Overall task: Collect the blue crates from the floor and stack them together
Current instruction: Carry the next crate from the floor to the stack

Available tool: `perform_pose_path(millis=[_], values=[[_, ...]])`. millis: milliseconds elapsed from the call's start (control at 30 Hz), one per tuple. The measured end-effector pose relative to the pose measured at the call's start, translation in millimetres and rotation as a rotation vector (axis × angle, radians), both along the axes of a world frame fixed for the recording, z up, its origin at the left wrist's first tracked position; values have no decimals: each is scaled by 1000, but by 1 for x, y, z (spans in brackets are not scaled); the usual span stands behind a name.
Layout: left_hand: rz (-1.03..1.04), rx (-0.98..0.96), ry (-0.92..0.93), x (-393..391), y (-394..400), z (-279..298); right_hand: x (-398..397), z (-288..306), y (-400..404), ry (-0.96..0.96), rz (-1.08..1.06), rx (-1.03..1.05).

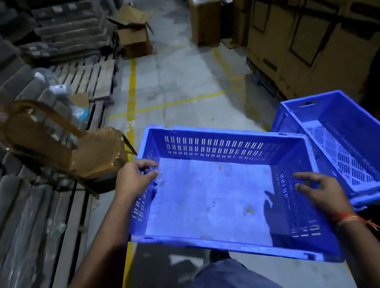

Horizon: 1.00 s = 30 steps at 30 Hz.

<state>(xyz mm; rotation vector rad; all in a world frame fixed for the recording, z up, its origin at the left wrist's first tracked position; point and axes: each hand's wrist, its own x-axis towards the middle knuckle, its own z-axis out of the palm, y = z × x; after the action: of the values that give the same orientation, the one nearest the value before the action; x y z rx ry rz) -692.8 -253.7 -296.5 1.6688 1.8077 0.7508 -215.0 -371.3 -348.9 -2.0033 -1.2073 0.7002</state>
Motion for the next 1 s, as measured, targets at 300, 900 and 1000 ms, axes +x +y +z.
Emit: perform_pose_path(millis=[300,900,1000], values=[[-232,-36,-16,55,200,-15,17,-18,113,101,-226,40],[-852,-133,9,171,468,-46,-54,-4,164,84,-871,-46],[-959,-114,22,193,490,-46,-92,3,161,88,-983,-35]])
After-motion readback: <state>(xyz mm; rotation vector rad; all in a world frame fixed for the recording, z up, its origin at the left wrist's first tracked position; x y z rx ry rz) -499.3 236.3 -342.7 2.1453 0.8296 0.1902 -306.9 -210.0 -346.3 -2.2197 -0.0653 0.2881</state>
